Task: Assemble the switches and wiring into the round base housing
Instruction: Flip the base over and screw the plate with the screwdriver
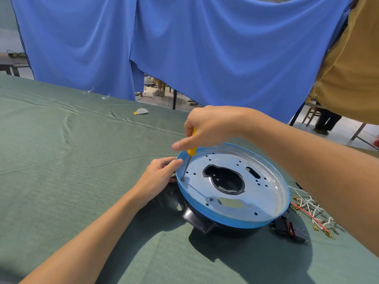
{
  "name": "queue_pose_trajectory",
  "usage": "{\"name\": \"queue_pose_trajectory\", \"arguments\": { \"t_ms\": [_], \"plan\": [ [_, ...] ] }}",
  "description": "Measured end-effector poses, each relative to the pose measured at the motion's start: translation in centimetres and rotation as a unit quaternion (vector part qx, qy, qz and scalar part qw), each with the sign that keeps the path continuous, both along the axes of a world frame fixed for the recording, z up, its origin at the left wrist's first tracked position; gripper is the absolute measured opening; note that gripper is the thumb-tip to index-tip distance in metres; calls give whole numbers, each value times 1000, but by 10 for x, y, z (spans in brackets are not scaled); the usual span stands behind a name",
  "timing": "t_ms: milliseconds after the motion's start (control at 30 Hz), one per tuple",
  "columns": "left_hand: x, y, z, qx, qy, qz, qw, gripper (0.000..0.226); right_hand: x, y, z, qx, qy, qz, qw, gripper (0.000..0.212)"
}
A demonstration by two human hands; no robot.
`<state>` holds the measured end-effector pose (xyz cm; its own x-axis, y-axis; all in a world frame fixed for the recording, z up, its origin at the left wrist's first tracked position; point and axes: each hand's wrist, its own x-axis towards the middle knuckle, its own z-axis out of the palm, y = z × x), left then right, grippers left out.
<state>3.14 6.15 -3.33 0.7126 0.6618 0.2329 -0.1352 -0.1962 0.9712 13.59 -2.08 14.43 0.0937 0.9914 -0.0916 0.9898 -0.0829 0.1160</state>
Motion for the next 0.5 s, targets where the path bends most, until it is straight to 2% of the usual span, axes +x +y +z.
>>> {"name": "queue_pose_trajectory", "arguments": {
  "t_ms": [33, 100, 233, 267, 300, 433, 500],
  "plan": [
    [0, -1, 1, -2, -1, 0, 1000, 31, 0, 1, -1, 11, -11, -11, 1000, 55],
    [0, -1, 1, -5, -2, 2, 1000, 32, 1, 2, -3, 31, -20, -10, 999, 53],
    [1, -1, 2, -4, 1, 12, 1000, 34, 2, -1, 0, 17, 29, 6, 999, 12],
    [1, -1, 1, -3, 2, 15, 1000, 34, 1, -2, 1, 6, 44, 6, 999, 7],
    [1, -1, 1, -2, 4, 17, 1000, 33, 0, -2, 1, -4, 48, 7, 999, 11],
    [1, 1, 0, 5, 5, 13, 1000, 31, 0, 0, -3, 16, -4, -13, 1000, 51],
    [1, 1, 0, 10, 9, 15, 1000, 32, 0, 1, -6, 29, -15, -5, 999, 47]
  ]
}}
